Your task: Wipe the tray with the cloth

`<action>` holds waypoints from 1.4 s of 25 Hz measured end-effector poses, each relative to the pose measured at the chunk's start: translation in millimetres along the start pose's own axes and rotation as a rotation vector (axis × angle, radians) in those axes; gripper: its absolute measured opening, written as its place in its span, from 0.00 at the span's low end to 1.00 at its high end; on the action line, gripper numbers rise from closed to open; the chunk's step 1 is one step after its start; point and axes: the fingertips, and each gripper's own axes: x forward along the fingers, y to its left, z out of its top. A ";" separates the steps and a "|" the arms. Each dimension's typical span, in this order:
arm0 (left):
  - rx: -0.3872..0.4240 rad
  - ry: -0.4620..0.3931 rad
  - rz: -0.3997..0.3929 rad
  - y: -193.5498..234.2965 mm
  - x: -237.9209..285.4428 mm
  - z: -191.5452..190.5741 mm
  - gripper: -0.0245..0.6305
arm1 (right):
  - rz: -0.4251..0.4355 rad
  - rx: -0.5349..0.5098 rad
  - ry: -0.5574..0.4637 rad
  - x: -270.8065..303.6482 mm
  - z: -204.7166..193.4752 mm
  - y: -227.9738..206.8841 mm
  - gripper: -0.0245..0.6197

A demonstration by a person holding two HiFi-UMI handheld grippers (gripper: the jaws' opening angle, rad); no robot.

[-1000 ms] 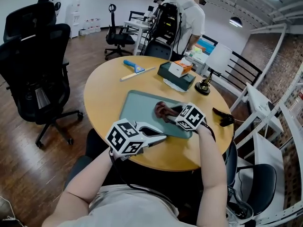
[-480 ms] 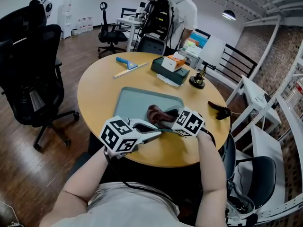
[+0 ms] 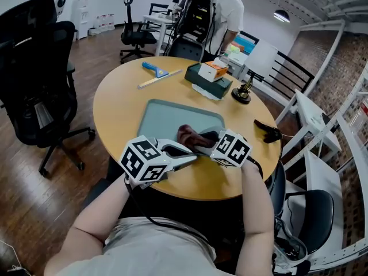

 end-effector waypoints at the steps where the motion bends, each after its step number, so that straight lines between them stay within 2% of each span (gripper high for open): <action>1: -0.001 0.000 0.000 0.0 0.1 -0.2 0.53 | 0.008 -0.009 -0.005 2.0 3.7 1.8 0.24; 11: 0.010 -0.010 0.002 -1.2 -1.3 1.4 0.53 | 0.050 -0.034 -0.005 15.2 15.1 -1.5 0.24; 22: 0.018 -0.018 0.020 -4.2 -0.7 2.6 0.53 | -0.043 0.043 0.058 44.6 1.2 -61.1 0.24; 35: 0.013 -0.004 0.023 -2.4 1.8 1.3 0.53 | -0.126 0.078 0.129 65.5 -15.3 -111.8 0.25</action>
